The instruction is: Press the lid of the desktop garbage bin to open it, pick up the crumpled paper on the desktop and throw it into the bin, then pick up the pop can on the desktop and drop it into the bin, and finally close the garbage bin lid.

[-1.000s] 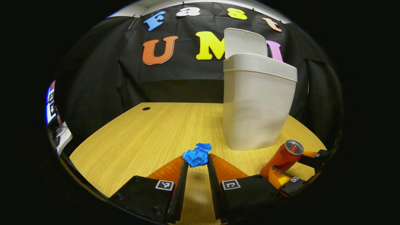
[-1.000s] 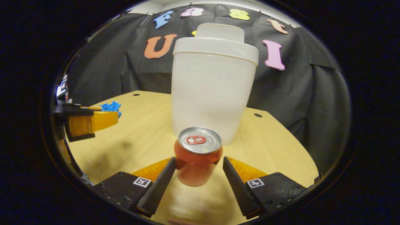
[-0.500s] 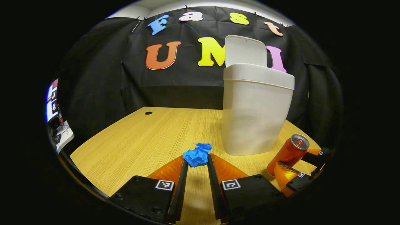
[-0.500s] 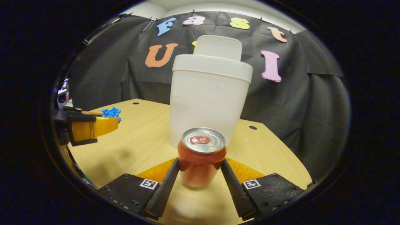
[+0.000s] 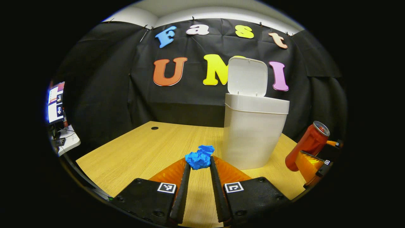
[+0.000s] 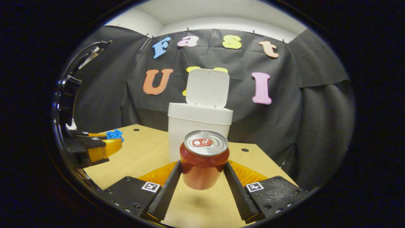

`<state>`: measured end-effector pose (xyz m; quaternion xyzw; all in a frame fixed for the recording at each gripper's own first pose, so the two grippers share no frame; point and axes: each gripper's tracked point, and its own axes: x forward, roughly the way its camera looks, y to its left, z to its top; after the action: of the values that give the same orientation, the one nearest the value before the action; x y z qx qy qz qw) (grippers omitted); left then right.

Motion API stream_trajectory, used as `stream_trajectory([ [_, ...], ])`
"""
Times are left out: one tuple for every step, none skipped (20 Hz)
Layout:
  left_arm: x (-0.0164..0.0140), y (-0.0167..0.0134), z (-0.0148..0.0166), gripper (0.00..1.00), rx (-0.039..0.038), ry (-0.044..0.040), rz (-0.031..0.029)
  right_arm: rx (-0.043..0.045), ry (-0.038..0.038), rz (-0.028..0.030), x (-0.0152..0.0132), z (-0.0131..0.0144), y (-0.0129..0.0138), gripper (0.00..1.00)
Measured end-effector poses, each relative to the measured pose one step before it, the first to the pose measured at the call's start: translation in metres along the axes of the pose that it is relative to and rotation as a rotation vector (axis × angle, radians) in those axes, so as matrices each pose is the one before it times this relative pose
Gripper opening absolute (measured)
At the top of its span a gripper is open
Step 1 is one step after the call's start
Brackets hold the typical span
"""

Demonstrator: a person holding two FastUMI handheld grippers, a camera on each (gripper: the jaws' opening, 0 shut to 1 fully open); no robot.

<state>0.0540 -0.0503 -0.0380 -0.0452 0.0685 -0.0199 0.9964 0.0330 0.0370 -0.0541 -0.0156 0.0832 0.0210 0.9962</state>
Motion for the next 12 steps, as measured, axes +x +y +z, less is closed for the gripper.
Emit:
stream_trajectory([
  [-0.00198,-0.00362,0.00759,0.41,0.0058,-0.01664,-0.00356,0.00212,-0.00469,0.01148,-0.00329,0.00258,0.00122,0.83],
  [-0.00264,-0.00421,0.00763,0.41,0.00777,-0.01348,-0.00224,0.00444,-0.00537,0.00472,-0.00283,0.0025,-0.00228,0.82],
  [-0.0004,-0.00315,0.00616,0.41,0.00805,-0.00997,-0.00386,0.00469,-0.00775,0.0007,-0.00154,0.00451,-0.00255,0.83],
  [-0.00035,-0.00504,0.00525,0.41,0.00715,-0.00665,-0.00704,0.00506,-0.01365,0.00043,-0.00083,0.00565,-0.00264,0.83],
  [0.0002,-0.00512,0.00534,0.41,0.00807,-0.00631,-0.00175,0.00856,-0.01225,-0.00369,-0.00098,0.00525,-0.00417,0.83],
  [0.00028,-0.00511,0.00484,0.41,0.0078,-0.00441,-0.00064,0.00735,-0.00637,-0.00366,-0.00008,0.00205,-0.00349,0.83],
  [0.00011,-0.00384,0.00627,0.41,0.0063,-0.00687,0.0034,0.00383,-0.00204,-0.00117,-0.0006,0.00157,-0.00346,0.83],
  [0.00246,-0.00348,0.00819,0.41,0.00545,-0.01241,0.00064,0.00137,0.00134,-0.00103,0.00102,-0.00038,-0.00313,0.83],
  [0.00222,-0.0058,0.00717,0.41,0.00277,-0.00796,-0.00386,0.0001,0.0032,-0.00001,0.00055,0.00043,-0.00284,0.83],
  [0.00328,-0.00422,0.00641,0.41,0.00077,-0.00613,0.00048,-0.00263,0.00315,0.00047,0.00014,-0.00047,-0.00256,0.83],
  [0.00591,-0.00712,0.00089,0.41,-0.00183,-0.00436,-0.00096,-0.0015,-0.00224,-0.00071,-0.00015,0.001,-0.00278,0.83],
  [0.0062,-0.00547,0.00493,0.41,-0.00215,-0.001,-0.00903,-0.00003,-0.00327,-0.00315,0.00124,0.0001,-0.00392,0.83],
])
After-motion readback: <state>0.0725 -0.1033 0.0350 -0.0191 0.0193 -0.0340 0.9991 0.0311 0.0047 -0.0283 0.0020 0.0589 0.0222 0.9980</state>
